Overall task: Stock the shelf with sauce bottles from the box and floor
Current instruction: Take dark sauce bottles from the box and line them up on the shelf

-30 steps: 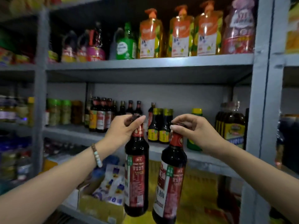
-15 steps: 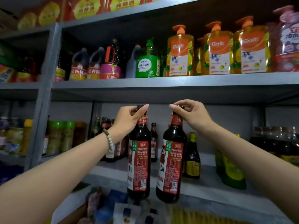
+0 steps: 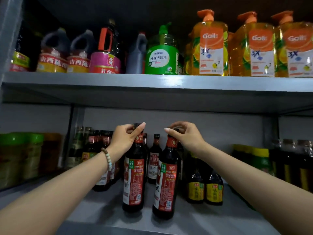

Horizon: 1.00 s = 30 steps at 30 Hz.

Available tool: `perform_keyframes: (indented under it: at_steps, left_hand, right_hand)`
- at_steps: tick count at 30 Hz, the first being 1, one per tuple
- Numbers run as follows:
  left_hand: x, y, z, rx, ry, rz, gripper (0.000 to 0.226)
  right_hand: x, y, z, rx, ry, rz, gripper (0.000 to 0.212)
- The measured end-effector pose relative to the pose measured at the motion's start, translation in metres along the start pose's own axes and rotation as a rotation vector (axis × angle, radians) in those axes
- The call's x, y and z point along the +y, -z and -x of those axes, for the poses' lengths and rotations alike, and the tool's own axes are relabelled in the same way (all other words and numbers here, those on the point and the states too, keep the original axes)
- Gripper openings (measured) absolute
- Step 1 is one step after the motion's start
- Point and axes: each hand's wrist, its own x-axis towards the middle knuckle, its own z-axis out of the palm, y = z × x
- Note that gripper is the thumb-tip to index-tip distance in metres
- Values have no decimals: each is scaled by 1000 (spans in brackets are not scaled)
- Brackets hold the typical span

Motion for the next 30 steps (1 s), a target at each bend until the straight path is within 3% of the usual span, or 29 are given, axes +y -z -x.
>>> perform_keyframes:
  at_steps: [3,9,15,25,30]
  left_hand:
    - [-16,-4,-3,-15,30,14,37]
    - [-37,-10,-13,-38,54,30,54]
    - [-44,-11,-9,-57,36,42,39]
    - [-48,-19,-5,-65,91,89,39]
    - [-50,-26,-2,-73,150,110,85]
  right_hand:
    - [10,-7,-1,-8,-39,7,16]
    - [16,-18,-4,-75,-64,36,19]
    - [18,-20,-2,-86,-81,37,17]
    - [21,-26,0,17,-116,176,20]
    - [21,-33,0,36,-157,178,26]
